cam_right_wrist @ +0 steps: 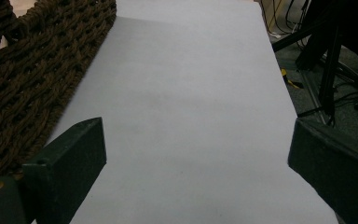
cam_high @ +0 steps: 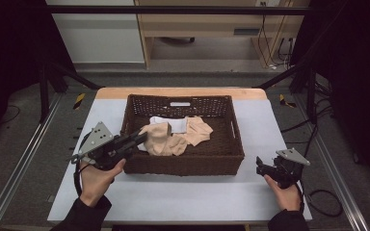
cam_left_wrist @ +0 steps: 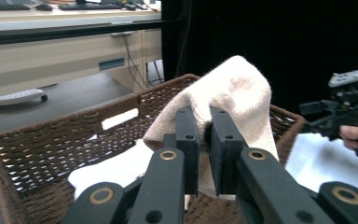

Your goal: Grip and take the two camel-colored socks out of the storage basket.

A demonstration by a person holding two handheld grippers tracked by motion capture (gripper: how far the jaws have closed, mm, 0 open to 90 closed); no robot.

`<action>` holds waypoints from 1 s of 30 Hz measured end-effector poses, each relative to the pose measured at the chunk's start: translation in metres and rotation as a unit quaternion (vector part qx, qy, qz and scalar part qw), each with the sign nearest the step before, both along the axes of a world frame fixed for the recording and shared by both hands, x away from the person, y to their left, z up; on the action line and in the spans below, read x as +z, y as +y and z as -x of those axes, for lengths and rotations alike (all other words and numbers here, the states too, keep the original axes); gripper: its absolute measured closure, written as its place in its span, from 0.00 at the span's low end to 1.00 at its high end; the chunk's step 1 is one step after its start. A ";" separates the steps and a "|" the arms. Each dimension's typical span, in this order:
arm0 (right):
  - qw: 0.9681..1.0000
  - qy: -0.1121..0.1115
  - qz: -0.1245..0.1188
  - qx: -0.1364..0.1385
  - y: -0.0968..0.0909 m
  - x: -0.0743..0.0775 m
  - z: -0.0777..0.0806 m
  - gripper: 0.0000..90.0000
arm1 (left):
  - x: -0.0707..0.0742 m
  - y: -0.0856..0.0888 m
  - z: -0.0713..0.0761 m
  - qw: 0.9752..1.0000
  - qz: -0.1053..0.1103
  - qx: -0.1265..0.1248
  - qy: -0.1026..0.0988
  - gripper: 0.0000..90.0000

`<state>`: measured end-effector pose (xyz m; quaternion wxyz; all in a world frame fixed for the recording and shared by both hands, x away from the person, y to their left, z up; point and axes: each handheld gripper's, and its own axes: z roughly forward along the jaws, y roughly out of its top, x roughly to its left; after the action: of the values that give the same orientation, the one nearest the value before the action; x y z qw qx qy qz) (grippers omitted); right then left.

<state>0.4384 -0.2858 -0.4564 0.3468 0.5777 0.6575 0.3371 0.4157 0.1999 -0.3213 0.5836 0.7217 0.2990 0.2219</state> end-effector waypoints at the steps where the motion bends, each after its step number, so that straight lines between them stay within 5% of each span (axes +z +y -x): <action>1: 1.000 0.000 0.000 0.001 0.000 0.000 0.000 0.05 | -0.001 0.000 0.003 1.000 -0.001 -0.003 -0.001 0.92; 19: 1.000 -0.002 0.002 0.000 0.000 0.000 0.001 0.05 | -0.036 0.001 0.046 0.998 -0.036 -0.045 0.026 0.92; 30: 1.000 0.001 0.003 0.000 0.000 0.000 0.001 0.05 | -0.082 0.002 0.050 0.992 -0.069 -0.049 0.095 0.92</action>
<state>0.4372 -0.2859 -0.4568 0.3482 0.5767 0.6589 0.3347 0.3660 0.2017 -0.4033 0.5115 0.7919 0.3011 0.1435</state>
